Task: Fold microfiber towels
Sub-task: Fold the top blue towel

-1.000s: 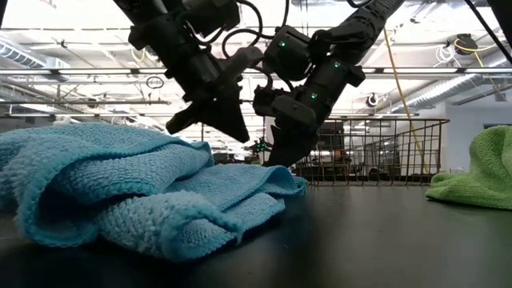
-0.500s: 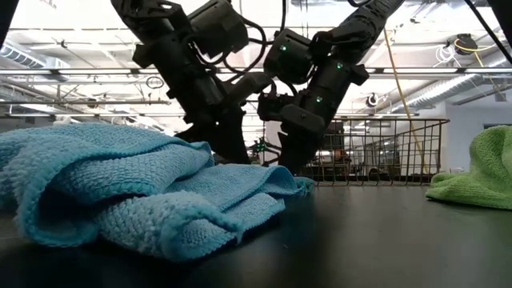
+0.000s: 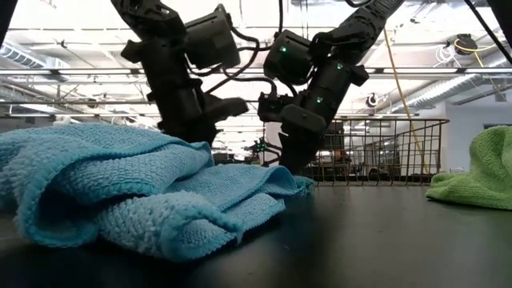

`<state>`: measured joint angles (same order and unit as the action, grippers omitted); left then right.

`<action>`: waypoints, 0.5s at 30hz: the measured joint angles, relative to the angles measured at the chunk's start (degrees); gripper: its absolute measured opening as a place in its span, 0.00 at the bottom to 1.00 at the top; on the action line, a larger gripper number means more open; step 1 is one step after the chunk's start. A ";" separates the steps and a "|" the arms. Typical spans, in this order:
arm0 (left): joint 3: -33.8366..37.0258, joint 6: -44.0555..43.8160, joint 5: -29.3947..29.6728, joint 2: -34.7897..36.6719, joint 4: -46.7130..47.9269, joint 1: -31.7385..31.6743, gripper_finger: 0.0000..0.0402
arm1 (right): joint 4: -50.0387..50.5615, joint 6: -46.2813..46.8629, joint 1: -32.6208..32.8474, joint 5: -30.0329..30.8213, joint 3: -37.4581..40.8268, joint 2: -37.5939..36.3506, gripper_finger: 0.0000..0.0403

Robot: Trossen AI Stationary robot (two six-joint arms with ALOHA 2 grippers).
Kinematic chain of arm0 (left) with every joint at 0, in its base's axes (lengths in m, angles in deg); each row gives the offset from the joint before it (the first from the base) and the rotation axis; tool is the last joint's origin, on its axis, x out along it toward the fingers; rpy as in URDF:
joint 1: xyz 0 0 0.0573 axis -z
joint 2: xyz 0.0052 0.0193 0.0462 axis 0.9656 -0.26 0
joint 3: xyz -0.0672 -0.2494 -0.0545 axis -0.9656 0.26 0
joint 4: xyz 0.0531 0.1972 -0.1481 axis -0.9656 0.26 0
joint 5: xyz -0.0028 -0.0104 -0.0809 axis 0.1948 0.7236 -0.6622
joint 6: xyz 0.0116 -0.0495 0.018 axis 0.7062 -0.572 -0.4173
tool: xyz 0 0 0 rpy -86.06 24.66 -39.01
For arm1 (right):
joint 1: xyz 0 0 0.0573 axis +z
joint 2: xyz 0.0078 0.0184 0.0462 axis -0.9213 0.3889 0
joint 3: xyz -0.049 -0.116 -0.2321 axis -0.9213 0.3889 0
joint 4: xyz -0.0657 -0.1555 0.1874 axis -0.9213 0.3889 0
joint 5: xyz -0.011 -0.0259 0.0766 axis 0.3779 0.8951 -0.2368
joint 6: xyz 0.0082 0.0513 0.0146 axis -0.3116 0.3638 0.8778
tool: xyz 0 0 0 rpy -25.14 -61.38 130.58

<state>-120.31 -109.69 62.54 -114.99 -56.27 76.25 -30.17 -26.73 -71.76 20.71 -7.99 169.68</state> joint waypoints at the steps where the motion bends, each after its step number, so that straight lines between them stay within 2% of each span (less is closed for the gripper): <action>1: -0.02 -0.05 -0.38 0.00 2.22 -0.04 0.00 | 0.05 -0.02 0.00 -0.02 0.00 0.00 0.00; 6: 0.02 -1.12 -1.58 1.31 11.25 0.22 0.00 | 0.06 -0.15 0.00 -0.06 0.00 0.00 0.00; 10: 0.19 -2.82 -0.93 4.73 14.92 0.34 0.00 | 0.22 -0.17 0.00 -0.07 0.00 0.00 0.00; 15: 0.26 -3.31 3.96 9.92 10.81 0.32 0.01 | 0.03 -0.17 0.00 -0.07 0.00 0.00 0.00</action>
<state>-120.05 -113.00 66.49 -105.07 -45.46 76.56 -30.14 -26.91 -71.76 20.64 -7.99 169.68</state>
